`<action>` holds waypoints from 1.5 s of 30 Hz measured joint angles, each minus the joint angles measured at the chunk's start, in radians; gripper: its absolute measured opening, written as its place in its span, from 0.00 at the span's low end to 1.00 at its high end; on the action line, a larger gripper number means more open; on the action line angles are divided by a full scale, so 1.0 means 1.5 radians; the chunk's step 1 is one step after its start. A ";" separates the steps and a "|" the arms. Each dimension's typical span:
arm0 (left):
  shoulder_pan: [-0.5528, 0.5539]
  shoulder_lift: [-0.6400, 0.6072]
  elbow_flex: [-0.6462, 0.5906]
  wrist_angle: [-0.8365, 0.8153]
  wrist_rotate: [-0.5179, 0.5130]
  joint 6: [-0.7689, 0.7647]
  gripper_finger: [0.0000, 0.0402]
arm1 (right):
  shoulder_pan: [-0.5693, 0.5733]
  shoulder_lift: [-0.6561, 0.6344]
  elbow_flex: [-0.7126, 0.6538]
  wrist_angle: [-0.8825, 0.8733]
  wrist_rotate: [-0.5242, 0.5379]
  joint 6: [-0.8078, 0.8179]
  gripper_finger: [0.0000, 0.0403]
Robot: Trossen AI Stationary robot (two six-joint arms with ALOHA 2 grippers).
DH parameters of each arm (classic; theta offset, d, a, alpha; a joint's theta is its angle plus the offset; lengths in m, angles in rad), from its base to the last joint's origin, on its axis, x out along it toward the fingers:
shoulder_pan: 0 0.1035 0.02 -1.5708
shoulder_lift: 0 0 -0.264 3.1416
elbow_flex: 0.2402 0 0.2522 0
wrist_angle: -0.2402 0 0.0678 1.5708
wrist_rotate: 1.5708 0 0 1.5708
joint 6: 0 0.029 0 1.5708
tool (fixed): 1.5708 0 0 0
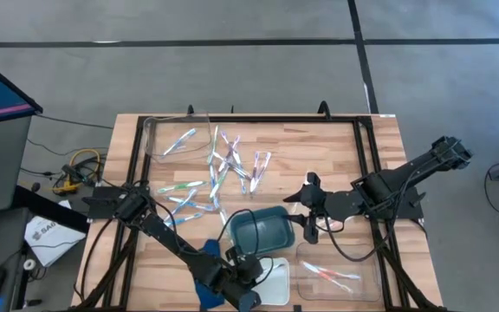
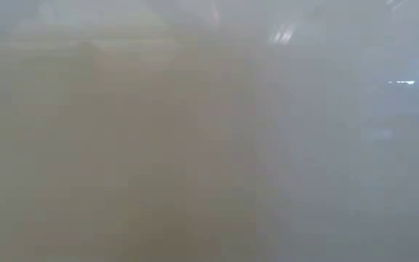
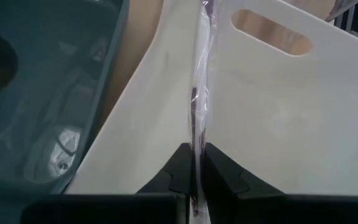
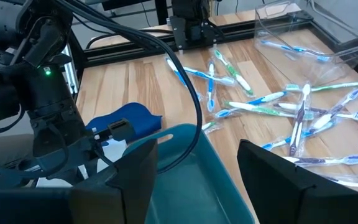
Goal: Pick & Place Toothbrushes
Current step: Put the purple toothbrush into the white bin
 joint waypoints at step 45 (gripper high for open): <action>0.012 -0.006 -0.001 0.003 0.067 -0.001 0.35 | 0.001 0.000 0.000 0.000 -0.001 0.000 0.54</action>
